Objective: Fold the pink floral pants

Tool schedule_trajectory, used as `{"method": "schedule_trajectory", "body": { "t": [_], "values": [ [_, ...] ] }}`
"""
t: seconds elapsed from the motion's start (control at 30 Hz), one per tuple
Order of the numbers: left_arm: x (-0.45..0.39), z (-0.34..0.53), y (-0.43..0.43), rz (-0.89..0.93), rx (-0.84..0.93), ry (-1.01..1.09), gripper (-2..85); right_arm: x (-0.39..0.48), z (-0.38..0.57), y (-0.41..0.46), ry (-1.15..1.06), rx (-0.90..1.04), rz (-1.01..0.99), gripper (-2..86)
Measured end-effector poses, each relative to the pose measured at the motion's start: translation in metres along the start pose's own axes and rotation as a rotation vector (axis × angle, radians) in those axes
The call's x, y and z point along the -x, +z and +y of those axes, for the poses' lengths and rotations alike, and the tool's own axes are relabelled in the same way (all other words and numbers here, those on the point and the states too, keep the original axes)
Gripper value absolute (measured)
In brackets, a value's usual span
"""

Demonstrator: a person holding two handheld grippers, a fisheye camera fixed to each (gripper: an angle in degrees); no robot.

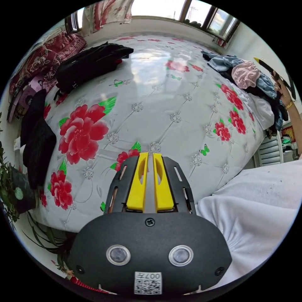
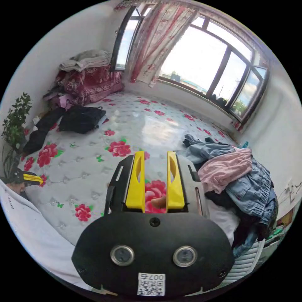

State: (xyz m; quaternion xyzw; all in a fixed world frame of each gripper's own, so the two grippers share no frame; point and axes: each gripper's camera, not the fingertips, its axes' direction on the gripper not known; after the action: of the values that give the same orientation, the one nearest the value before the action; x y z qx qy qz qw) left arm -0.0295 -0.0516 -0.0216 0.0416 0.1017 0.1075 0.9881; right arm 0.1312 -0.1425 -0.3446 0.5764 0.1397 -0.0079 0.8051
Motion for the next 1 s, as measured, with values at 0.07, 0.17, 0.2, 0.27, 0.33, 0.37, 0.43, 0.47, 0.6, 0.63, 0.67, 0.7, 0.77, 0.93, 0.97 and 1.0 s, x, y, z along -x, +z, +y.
{"method": "schedule_trajectory", "body": {
  "t": [0.07,0.17,0.2,0.27,0.33,0.37,0.43,0.47,0.6,0.63,0.67,0.7,0.77,0.93,0.97,1.0],
  "values": [
    [0.006,0.005,0.003,-0.011,0.021,-0.006,2.1,-0.035,0.005,0.013,0.071,0.036,0.103,10.3],
    [0.009,0.005,0.009,-0.01,0.063,-0.025,3.1,-0.094,0.012,0.036,0.193,0.093,0.165,12.3],
    [0.008,0.003,0.01,-0.01,0.075,-0.029,3.4,-0.11,0.013,0.049,0.204,0.132,0.179,12.9],
    [0.001,-0.004,0.01,-0.012,0.085,-0.029,3.7,-0.128,0.014,0.074,0.205,0.198,0.214,13.8],
    [-0.007,-0.012,0.009,-0.016,0.087,-0.034,4.0,-0.141,0.017,0.102,0.2,0.255,0.213,14.2],
    [-0.014,-0.017,0.008,-0.012,0.088,-0.041,4.1,-0.147,0.019,0.122,0.182,0.296,0.228,14.3],
    [-0.023,-0.024,0.006,-0.001,0.092,-0.06,4.2,-0.155,0.022,0.15,0.148,0.344,0.266,13.9],
    [-0.029,-0.028,0.005,0.003,0.094,-0.072,4.3,-0.161,0.024,0.168,0.135,0.376,0.263,13.3],
    [-0.047,-0.032,0.002,-0.016,0.117,-0.106,4.3,-0.196,0.034,0.212,0.18,0.482,0.351,6.5],
    [-0.049,-0.032,0.001,-0.019,0.118,-0.11,4.3,-0.201,0.035,0.212,0.202,0.475,0.361,5.3],
    [-0.052,-0.031,0.0,-0.024,0.123,-0.119,4.3,-0.21,0.037,0.207,0.241,0.434,0.277,3.4],
    [-0.054,-0.03,-0.002,-0.029,0.124,-0.13,4.2,-0.217,0.04,0.195,0.292,0.337,0.088,2.0],
    [-0.056,-0.027,-0.005,-0.023,0.116,-0.14,4.2,-0.212,0.045,0.172,0.315,0.168,-0.184,1.0],
    [-0.057,-0.023,-0.016,0.014,0.064,-0.089,4.5,-0.099,0.054,0.108,0.133,-0.003,-0.47,0.0],
    [-0.055,-0.021,-0.02,0.025,0.046,-0.066,4.8,-0.068,0.06,0.089,0.11,-0.036,-0.573,0.0],
    [-0.052,-0.018,-0.025,0.045,0.02,-0.046,5.3,-0.033,0.068,0.072,0.093,-0.062,-0.689,0.0]
  ]
}}
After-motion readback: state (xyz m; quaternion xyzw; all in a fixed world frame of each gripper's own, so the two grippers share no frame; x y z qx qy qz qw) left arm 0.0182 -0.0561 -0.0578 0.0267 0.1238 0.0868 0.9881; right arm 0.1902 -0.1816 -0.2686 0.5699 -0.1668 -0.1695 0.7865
